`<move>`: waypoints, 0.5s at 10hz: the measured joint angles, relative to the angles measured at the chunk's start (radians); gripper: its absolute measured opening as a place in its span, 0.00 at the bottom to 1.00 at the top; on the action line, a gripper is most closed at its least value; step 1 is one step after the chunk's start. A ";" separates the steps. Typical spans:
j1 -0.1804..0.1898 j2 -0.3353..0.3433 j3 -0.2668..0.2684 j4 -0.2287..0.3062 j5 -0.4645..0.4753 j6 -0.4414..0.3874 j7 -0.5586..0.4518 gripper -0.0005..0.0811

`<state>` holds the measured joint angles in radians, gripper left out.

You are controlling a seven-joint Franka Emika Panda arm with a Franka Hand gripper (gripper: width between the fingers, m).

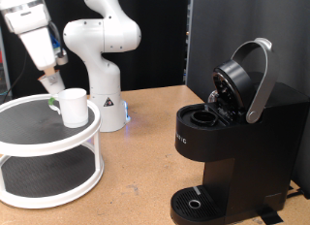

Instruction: Make a cup of coffee with the keurig machine

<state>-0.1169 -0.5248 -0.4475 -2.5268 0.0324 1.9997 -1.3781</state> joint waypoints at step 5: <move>0.027 -0.004 0.142 0.021 0.089 0.050 0.266 0.53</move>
<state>-0.0895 -0.5291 -0.3052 -2.5061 0.1218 2.0497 -1.1118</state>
